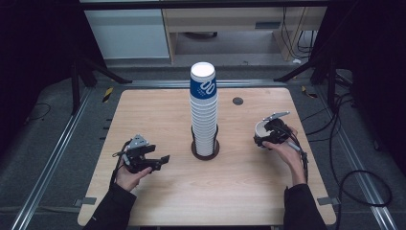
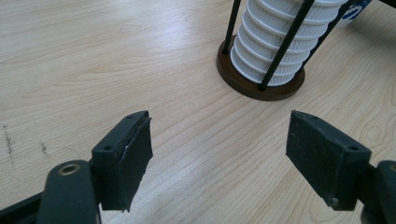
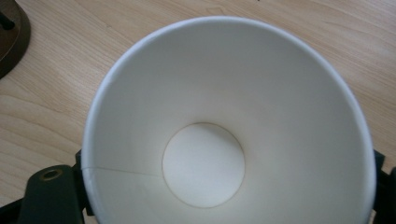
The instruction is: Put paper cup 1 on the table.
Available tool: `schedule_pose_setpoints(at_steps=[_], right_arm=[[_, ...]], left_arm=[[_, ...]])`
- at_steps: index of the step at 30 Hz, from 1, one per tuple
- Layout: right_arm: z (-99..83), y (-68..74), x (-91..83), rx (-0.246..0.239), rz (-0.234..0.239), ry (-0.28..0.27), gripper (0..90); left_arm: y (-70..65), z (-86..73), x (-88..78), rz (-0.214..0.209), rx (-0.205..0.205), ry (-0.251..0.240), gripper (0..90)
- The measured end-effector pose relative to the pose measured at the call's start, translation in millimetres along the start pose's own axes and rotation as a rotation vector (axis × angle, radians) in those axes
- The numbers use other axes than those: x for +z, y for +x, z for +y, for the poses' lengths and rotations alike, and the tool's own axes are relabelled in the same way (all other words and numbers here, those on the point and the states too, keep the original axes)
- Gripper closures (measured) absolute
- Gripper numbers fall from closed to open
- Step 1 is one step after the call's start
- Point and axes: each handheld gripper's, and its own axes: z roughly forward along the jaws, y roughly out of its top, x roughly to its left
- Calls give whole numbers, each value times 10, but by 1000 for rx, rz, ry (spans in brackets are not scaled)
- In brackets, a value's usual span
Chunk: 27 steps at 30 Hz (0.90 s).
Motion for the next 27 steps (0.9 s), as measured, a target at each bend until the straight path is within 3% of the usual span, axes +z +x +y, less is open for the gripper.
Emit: schedule_pose_setpoints(at_steps=[4,6,18,22,27], right_arm=[[9,10,-7,-3,-14,-19,113],[15,6,-35,4,1,-46,91],[72,22,-238,36,-10,-184,70],[90,13,-345,42,-21,-245,73],[146,41,-588,61,8,-336,86]], left_arm=[[-2,-2,2,0,1,0,219],[-6,-1,0,1,0,-3,219],[1,3,-19,5,3,-5,218],[2,3,-22,4,1,-7,219],[3,2,-27,6,-4,-8,219]])
